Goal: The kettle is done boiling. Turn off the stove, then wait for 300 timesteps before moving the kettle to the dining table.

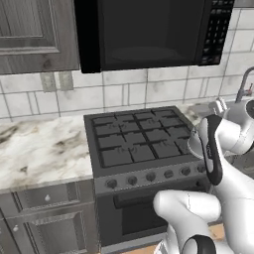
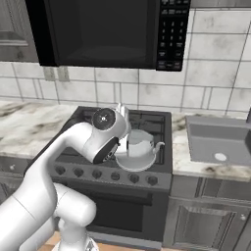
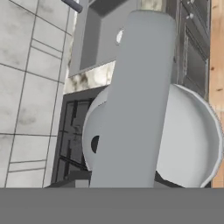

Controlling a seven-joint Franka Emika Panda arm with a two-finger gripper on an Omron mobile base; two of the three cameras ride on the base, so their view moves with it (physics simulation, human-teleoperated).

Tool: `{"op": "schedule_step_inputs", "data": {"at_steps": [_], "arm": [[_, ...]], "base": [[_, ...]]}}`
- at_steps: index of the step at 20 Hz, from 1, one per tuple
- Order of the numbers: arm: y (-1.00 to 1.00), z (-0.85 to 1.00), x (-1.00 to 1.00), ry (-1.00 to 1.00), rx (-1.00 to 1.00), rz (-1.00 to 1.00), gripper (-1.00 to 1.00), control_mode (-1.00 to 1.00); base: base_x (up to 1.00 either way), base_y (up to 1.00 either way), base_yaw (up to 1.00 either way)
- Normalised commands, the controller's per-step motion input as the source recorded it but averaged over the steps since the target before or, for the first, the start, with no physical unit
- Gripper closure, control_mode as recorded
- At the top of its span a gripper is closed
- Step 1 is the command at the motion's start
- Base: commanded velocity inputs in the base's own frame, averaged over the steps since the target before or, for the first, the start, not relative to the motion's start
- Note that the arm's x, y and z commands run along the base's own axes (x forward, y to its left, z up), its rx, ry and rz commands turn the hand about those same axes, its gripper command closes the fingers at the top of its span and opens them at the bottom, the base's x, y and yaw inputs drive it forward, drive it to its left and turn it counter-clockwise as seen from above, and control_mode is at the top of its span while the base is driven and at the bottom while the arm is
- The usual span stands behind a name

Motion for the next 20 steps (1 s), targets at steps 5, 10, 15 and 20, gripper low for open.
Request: {"op": "schedule_step_inputs", "data": {"at_steps": [5, 10, 15, 20], "arm": [[0.0, 0.0, 0.0, 0.0, 0.0, 0.0, 1.0, 1.0], [0.0, 0.0, 0.0, 0.0, 0.0, 0.0, 1.0, 1.0], [0.0, 0.0, 0.0, 0.0, 0.0, 0.0, 1.0, 1.0], [0.0, 0.0, 0.0, 0.0, 0.0, 0.0, 1.0, 1.0]], "base": [[-0.46, -0.07, -0.19], [-0.31, -0.05, -0.23], [-0.17, -0.12, -0.33], [-0.33, -0.21, -0.37]]}}
